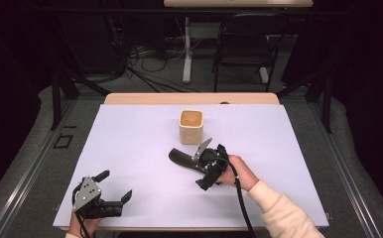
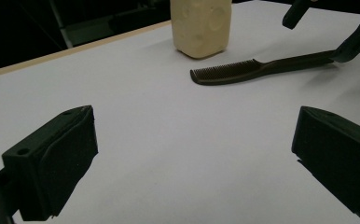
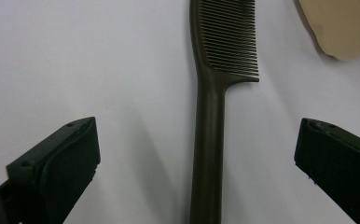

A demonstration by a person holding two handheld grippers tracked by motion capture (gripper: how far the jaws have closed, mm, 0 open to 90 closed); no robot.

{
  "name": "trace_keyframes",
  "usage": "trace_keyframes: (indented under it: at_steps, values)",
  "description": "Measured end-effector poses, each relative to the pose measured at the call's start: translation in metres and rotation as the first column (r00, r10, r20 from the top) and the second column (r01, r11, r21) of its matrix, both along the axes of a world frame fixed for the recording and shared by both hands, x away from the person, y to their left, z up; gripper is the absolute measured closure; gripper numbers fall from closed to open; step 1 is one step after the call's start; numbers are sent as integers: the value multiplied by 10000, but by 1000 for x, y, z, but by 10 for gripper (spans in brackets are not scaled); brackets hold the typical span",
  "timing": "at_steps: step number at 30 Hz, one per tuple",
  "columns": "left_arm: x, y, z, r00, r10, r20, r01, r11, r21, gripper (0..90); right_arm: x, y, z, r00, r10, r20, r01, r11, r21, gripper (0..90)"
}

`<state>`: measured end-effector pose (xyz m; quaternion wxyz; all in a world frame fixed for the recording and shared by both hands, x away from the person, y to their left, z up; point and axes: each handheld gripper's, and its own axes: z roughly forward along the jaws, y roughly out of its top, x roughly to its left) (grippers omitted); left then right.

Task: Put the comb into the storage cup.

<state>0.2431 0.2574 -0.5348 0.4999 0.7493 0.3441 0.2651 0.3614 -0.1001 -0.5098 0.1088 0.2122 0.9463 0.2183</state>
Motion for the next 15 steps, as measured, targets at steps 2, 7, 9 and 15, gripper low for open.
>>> trace_keyframes:
  at_steps: [2, 7, 9, 15]
  values:
    - [0, 0, 0, 10000, 1, 3, -1, 10000, -5, 1, 1, 2, 0, 10000, 34, -63, -35, 10000, -61, 0]
    - [0, 0, 0, 10000, 4, -7, -4, 10000, -19, 2, 3, 5, -2, 9994, 86, -347, -101, 9989, -453, 0]
    - [0, 0, 0, 10000, 7, -15, -7, 10000, -29, 2, 4, 7, -3, 9991, 111, -415, -134, 9984, -553, 0]
    - [0, 0, 0, 10000, -11, -8, 11, 10000, -17, 2, 7, 14, -7, 9990, 23, -453, -58, 9969, -783, 12]
